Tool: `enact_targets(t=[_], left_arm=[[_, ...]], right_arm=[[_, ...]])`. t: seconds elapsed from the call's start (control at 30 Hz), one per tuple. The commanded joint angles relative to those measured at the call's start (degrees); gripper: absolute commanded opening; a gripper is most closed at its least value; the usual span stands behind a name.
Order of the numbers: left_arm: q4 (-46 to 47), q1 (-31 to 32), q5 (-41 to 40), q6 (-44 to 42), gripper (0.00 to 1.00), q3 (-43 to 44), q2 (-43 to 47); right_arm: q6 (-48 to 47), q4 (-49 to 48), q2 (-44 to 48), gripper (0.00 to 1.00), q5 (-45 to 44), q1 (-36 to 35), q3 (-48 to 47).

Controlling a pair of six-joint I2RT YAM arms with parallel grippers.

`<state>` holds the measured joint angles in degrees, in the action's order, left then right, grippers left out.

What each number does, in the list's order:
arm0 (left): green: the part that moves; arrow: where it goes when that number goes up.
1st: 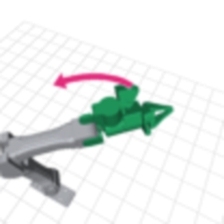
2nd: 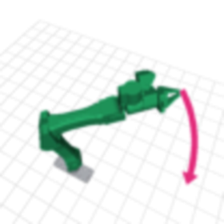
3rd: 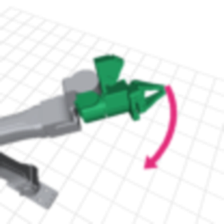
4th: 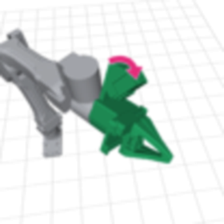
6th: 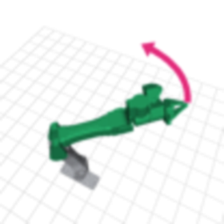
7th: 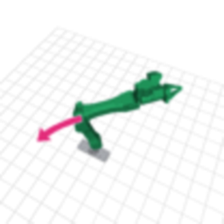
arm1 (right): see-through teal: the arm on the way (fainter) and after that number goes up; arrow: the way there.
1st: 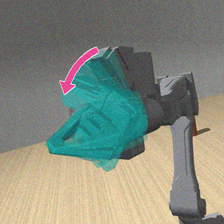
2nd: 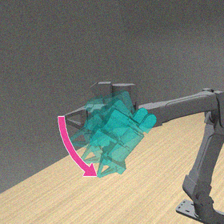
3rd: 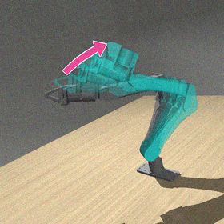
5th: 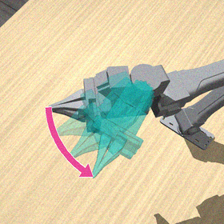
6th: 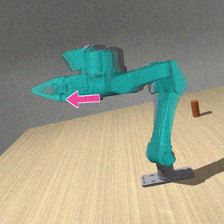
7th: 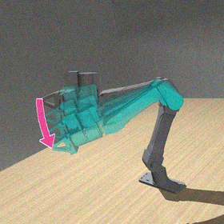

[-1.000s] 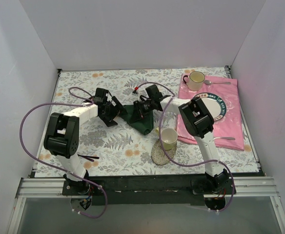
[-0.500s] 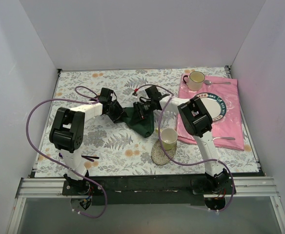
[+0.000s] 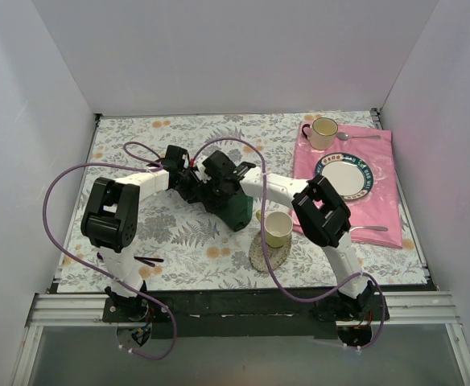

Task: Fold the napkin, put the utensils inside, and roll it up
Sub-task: Roll the napkin with the utensil

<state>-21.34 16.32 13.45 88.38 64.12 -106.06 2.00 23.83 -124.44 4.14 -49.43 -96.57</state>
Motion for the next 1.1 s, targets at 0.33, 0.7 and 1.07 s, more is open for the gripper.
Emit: enact_targets(t=[0.33,0.7,1.07], left_arm=[[-3.71,0.21,-2.46,-1.10,0.61,-0.22,5.33],[-1.51,0.29,-0.18,0.04,0.76,-1.80,7.54],[-0.63,1.09,-2.29,0.74,0.55,-0.84,1.30]], right_arm=[[-3.14,-5.09,0.86,0.34,-11.91,-3.13,5.60],[1.24,-13.18,-7.29,0.25,41.54,11.27,5.44],[17.60,-21.64,-13.90,0.28,57.65,14.01,3.41]])
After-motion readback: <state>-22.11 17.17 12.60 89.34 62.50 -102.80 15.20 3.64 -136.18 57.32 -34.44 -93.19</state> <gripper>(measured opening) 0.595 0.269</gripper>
